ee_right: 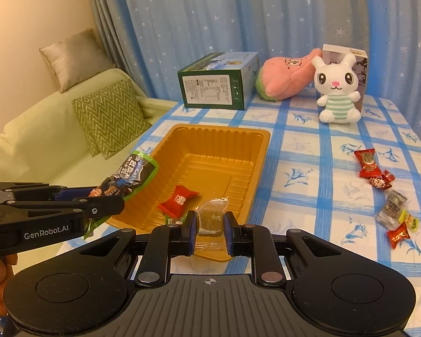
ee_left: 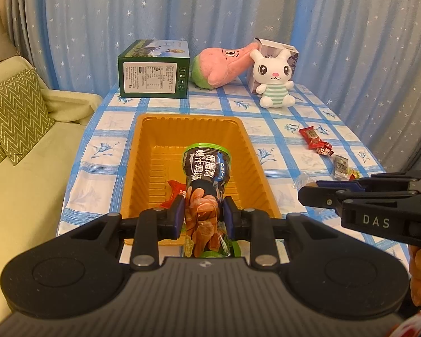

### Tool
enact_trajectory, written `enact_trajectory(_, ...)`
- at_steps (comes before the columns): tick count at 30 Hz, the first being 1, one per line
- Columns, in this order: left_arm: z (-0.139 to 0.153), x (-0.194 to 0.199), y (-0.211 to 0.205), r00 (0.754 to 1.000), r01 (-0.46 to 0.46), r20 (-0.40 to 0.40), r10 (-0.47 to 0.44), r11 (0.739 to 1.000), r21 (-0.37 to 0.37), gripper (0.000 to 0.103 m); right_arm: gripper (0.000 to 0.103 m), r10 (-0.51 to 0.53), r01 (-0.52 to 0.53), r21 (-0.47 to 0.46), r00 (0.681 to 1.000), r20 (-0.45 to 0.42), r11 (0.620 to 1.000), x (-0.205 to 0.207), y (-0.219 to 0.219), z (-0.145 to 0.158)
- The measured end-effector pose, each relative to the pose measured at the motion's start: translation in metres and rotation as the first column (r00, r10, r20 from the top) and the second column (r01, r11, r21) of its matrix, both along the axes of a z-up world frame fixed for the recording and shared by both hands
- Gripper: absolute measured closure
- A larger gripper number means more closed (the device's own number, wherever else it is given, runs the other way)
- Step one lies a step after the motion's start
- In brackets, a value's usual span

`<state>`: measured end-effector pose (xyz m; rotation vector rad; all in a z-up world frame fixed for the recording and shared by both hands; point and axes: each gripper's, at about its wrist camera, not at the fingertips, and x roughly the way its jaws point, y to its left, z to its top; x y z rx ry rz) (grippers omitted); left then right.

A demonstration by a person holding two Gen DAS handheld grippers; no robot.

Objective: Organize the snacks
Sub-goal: 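Carry the dark snack bag and clear-wrapped candy over the orange tray, then open both tools to drop the bag and candy into the tray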

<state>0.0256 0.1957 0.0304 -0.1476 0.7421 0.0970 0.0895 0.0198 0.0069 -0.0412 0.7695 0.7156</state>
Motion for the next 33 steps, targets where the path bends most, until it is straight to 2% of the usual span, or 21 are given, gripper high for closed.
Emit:
enact_trajectory(17, -0.029, 0.045, 0.042, 0.999, -0.02, -0.046, 0.02, 1.0, 0.001, 0.077, 0.083, 0.009, -0.01, -0.021, 1.0, -0.026, 1.0, 0.041, 0.039, -0.025)
enact_trajectory(33, -0.049, 0.073, 0.055, 0.998, -0.013, -0.069, 0.013, 1.0, -0.009, 0.077, 0.083, 0.018, -0.021, -0.054, 0.999, -0.05, 0.998, 0.064, 0.06, -0.045)
